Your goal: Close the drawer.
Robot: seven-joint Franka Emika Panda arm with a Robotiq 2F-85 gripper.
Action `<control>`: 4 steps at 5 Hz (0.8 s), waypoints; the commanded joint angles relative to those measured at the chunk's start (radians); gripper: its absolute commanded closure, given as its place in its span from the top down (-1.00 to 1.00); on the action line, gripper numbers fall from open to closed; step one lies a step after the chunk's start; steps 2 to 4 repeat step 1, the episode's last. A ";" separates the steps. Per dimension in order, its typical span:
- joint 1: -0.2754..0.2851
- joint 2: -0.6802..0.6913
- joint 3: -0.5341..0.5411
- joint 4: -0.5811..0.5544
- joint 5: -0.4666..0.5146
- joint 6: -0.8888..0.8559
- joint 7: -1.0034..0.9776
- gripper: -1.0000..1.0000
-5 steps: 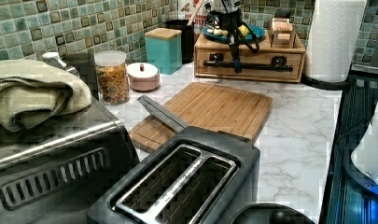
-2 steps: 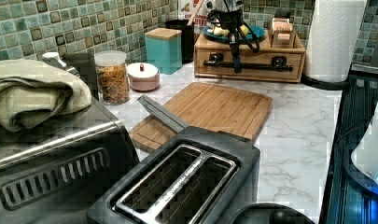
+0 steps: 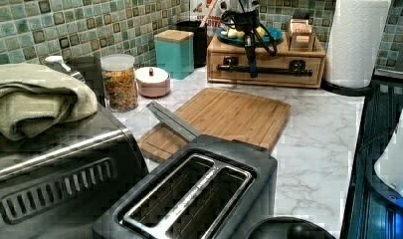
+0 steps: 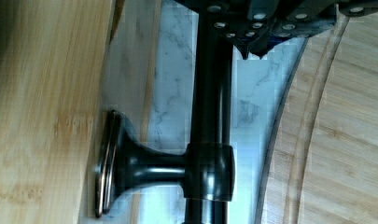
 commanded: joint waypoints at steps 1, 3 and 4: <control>-0.115 -0.006 -0.103 0.158 0.008 0.052 -0.039 -1.00; -0.115 -0.006 -0.103 0.158 0.008 0.052 -0.039 -1.00; -0.115 -0.006 -0.103 0.158 0.008 0.052 -0.039 -1.00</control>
